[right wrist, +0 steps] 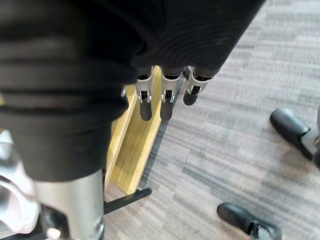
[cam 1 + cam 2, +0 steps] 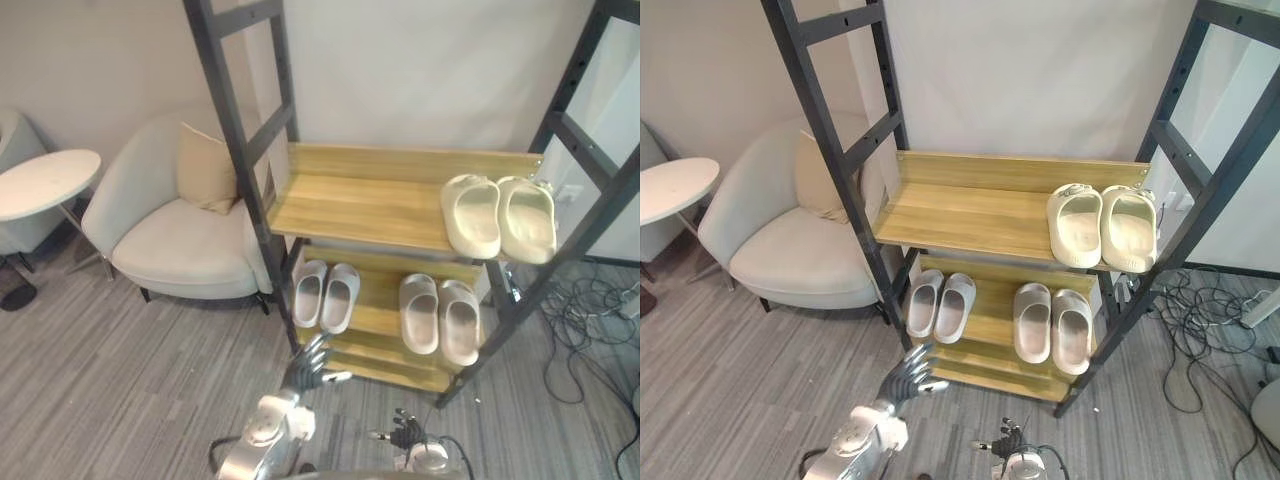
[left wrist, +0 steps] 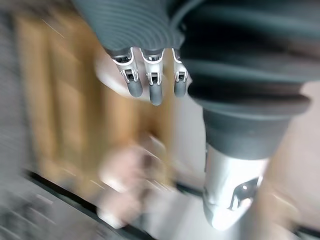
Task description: Organize the slippers on the shoe rack
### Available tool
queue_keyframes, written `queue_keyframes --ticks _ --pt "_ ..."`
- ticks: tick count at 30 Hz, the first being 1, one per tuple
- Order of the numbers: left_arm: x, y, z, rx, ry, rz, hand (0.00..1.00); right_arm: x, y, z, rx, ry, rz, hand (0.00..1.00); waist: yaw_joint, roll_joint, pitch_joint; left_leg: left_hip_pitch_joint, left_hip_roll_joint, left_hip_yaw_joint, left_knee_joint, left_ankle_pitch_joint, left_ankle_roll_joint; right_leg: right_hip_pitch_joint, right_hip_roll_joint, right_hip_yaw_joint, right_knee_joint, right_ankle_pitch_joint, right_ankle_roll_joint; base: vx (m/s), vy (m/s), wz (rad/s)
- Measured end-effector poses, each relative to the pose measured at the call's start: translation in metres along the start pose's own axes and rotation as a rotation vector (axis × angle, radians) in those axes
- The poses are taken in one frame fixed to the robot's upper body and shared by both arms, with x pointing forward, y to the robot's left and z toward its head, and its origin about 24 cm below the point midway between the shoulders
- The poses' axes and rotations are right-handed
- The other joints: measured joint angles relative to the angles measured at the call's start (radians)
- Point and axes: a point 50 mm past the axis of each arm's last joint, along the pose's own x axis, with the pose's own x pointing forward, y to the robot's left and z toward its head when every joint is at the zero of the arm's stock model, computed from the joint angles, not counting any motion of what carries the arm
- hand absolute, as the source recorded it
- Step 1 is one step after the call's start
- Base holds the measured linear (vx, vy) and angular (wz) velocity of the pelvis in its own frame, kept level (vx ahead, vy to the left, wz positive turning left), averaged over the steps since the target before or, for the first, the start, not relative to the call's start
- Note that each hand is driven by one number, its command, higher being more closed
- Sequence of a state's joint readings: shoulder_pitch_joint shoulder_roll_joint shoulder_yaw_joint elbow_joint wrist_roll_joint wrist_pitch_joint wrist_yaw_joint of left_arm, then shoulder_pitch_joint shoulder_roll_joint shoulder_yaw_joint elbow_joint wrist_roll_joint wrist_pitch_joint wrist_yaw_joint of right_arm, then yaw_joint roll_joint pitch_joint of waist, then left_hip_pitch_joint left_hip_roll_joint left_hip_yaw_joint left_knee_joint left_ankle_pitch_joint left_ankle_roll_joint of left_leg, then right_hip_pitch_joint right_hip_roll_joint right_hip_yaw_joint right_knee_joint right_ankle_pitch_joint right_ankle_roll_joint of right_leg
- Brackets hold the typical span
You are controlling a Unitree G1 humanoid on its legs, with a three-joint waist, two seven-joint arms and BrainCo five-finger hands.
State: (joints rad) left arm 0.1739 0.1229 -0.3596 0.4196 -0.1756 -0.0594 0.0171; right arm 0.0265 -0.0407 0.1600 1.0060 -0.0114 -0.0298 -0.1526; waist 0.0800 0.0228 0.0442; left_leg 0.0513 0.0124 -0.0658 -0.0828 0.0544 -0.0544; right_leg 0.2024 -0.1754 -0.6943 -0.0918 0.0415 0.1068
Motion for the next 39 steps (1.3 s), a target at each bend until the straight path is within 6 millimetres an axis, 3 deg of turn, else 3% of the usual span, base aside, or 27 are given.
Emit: queue_keyframes --ticks 1,4,8,17,22,23,24,25,26,29,32,34,35,36,37,38,39 --pt "-0.002 0.012 -0.018 0.036 0.079 0.051 0.00 -0.002 0.000 -0.005 -0.016 0.002 0.001 0.00 0.002 -0.010 -0.005 -0.004 0.005 0.000 -0.002 0.001 -0.006 -0.005 0.006 0.000 0.000 -0.004 -0.004 -0.01 -0.057 0.00" --pt "-0.008 0.027 -0.044 0.093 0.197 0.137 0.00 -0.003 0.001 -0.008 -0.023 0.005 0.002 0.00 0.001 -0.016 -0.008 -0.010 0.011 -0.001 -0.001 0.002 -0.015 -0.011 0.012 0.000 0.003 -0.007 -0.007 0.01 -0.024 -0.01" --pt "-0.018 0.038 -0.068 0.118 0.311 0.234 0.00 -0.003 0.001 -0.009 -0.022 0.005 0.001 0.00 0.001 -0.022 -0.011 -0.001 0.012 0.002 -0.001 0.004 -0.012 -0.007 0.017 0.007 0.003 -0.006 -0.009 0.03 -0.020 -0.05" --pt "-0.023 0.046 -0.080 0.104 0.373 0.331 0.00 -0.002 -0.002 -0.006 -0.031 -0.007 -0.014 0.00 0.006 -0.013 0.000 0.027 0.024 0.041 0.003 -0.016 -0.021 -0.005 0.020 0.047 0.017 -0.020 -0.010 0.01 -0.004 -0.13" --pt "-0.020 0.049 -0.079 0.091 0.374 0.350 0.00 -0.001 0.000 -0.001 -0.033 -0.017 -0.010 0.00 0.007 -0.016 0.027 0.015 0.025 0.048 0.048 -0.039 -0.022 -0.091 -0.045 0.082 0.249 -0.135 -0.014 -0.01 0.017 -0.08" --pt "-0.019 0.050 -0.077 0.095 0.370 0.353 0.00 0.000 -0.001 0.001 -0.034 -0.025 -0.011 0.00 0.007 -0.020 0.036 0.007 0.022 0.044 0.055 -0.041 -0.021 -0.112 -0.055 0.123 0.302 -0.163 -0.020 -0.02 -0.006 0.18" --pt "-0.018 0.054 -0.075 0.106 0.363 0.360 0.00 0.000 -0.001 0.005 -0.035 -0.034 -0.009 0.00 0.004 -0.023 0.049 -0.009 0.018 0.032 0.071 -0.042 -0.021 -0.146 -0.051 0.260 0.339 -0.197 -0.031 -0.04 -0.033 0.33" --pt "-0.017 0.060 -0.071 0.119 0.354 0.370 0.00 0.002 -0.003 0.006 -0.034 -0.036 -0.006 0.00 0.002 -0.046 0.060 -0.025 0.006 0.025 0.086 -0.041 -0.022 -0.170 -0.044 0.371 0.351 -0.221 -0.006 -0.07 -0.050 0.33" --pt "-0.016 0.061 -0.070 0.114 0.349 0.384 0.00 0.003 -0.009 0.007 -0.038 -0.028 0.001 0.00 0.007 -0.048 0.069 -0.039 0.005 0.021 0.100 -0.043 -0.024 -0.186 -0.039 0.388 0.365 -0.233 -0.007 -0.06 -0.075 0.26" --pt "-0.015 0.059 -0.069 0.091 0.340 0.387 0.00 0.007 -0.032 0.014 -0.049 -0.043 -0.039 0.00 0.019 -0.016 0.078 -0.090 0.024 -0.030 0.117 -0.036 -0.035 -0.178 -0.009 0.336 0.314 -0.226 -0.013 -0.07 -0.091 0.40" --pt "-0.011 0.055 -0.066 0.062 0.327 0.391 0.00 0.009 -0.041 0.032 -0.063 -0.103 -0.062 0.00 0.027 0.017 0.095 -0.148 0.041 -0.110 0.136 -0.018 -0.055 -0.120 0.046 0.247 0.205 -0.166 -0.035 -0.02 -0.084 0.80" --pt "-0.008 0.051 -0.063 0.055 0.316 0.383 0.00 0.011 -0.042 0.042 -0.060 -0.124 -0.071 0.00 0.031 0.032 0.105 -0.200 0.035 -0.097 0.162 0.037 -0.052 -0.110 0.054 0.192 0.189 -0.157 -0.041 -0.05 -0.068 1.09" --pt "-0.006 0.048 -0.060 0.053 0.304 0.376 0.00 0.013 -0.041 0.051 -0.061 -0.149 -0.070 0.00 0.032 0.039 0.110 -0.244 0.023 -0.061 0.156 0.103 -0.035 -0.123 0.052 0.160 0.188 -0.145 -0.063 -0.12 -0.020 1.19" --pt "-0.004 0.049 -0.056 0.059 0.289 0.374 0.00 0.013 -0.039 0.054 -0.057 -0.158 -0.065 0.00 0.030 0.031 0.117 -0.262 0.024 0.006 0.153 0.106 -0.027 -0.136 0.039 0.124 0.173 -0.138 -0.078 -0.10 0.057 1.25" --pt "0.000 0.047 -0.052 0.047 0.276 0.373 0.00 0.014 -0.042 0.062 -0.044 -0.181 -0.076 0.00 0.032 0.054 0.131 -0.329 0.045 0.149 0.392 -0.051 0.039 -0.134 0.037 0.075 0.190 -0.141 -0.083 -0.08 0.071 1.04" --pt "0.001 0.044 -0.052 0.040 0.274 0.368 0.00 0.014 -0.045 0.062 -0.025 -0.182 -0.088 0.00 0.033 0.067 0.136 -0.346 0.081 0.270 0.590 -0.150 0.093 -0.132 0.026 0.031 0.226 -0.147 -0.093 -0.01 0.053 0.93" --pt "-0.002 0.042 -0.055 0.034 0.285 0.368 0.00 0.013 -0.045 0.059 -0.021 -0.175 -0.091 0.00 0.033 0.074 0.133 -0.325 0.118 0.349 0.677 -0.189 0.100 -0.132 0.015 -0.004 0.264 -0.151 -0.098 0.00 0.048 0.83"
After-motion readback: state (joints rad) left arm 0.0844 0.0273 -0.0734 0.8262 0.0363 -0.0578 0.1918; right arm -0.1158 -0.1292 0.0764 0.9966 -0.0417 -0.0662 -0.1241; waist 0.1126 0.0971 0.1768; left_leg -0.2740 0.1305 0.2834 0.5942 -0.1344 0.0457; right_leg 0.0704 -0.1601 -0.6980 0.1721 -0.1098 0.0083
